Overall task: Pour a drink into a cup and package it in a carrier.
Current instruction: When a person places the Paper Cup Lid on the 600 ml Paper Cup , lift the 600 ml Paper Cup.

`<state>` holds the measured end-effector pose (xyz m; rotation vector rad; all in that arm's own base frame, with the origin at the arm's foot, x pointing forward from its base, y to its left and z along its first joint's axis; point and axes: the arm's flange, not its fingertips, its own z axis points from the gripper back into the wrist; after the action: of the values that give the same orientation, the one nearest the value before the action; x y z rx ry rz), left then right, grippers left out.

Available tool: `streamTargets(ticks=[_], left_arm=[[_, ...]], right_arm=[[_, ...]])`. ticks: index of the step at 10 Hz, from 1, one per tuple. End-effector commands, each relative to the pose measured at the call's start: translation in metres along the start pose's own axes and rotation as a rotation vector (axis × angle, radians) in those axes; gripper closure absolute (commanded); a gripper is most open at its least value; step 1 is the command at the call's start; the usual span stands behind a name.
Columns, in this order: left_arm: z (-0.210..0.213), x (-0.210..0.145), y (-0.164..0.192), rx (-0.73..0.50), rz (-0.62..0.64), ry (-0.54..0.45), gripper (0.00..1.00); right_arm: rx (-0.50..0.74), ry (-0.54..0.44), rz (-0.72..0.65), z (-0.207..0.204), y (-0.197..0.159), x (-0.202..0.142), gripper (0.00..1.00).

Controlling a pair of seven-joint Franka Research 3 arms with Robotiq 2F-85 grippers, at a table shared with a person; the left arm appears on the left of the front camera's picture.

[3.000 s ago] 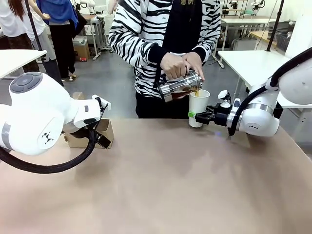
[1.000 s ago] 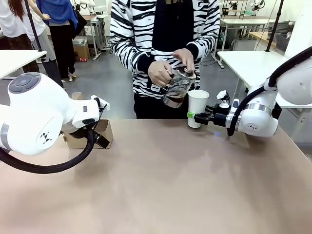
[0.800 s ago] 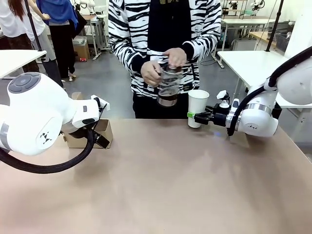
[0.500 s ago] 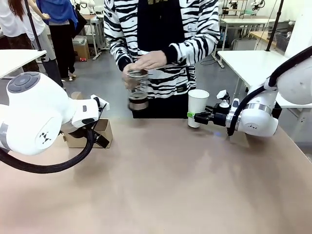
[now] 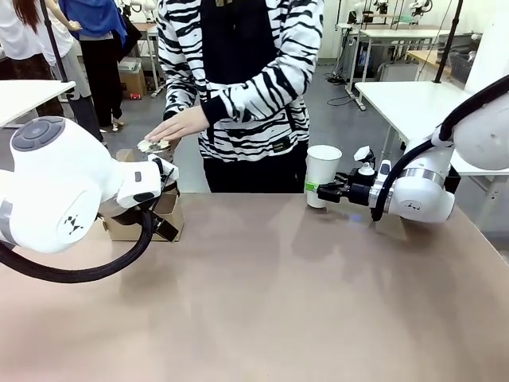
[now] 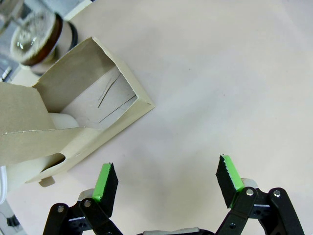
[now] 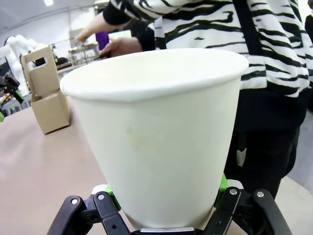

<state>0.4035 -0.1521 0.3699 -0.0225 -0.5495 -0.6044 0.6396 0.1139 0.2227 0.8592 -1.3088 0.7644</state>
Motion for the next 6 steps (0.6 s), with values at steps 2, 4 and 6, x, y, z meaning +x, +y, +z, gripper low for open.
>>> streamTargets(ticks=[2, 4, 6], left_arm=[[0.0005, 0.0000, 0.0002, -0.002, 0.001, -0.002, 0.00], [0.0005, 0.0000, 0.0002, -0.002, 0.001, -0.002, 0.00], [0.0005, 0.0000, 0.0002, -0.002, 0.001, -0.002, 0.00]], right_arm=[[-0.001, -0.002, 0.003, -0.0011, 0.0008, 0.0034, 0.19], [-0.001, -0.002, 0.003, -0.0011, 0.0008, 0.0034, 0.19], [-0.001, -0.002, 0.003, -0.0011, 0.0008, 0.0034, 0.19]])
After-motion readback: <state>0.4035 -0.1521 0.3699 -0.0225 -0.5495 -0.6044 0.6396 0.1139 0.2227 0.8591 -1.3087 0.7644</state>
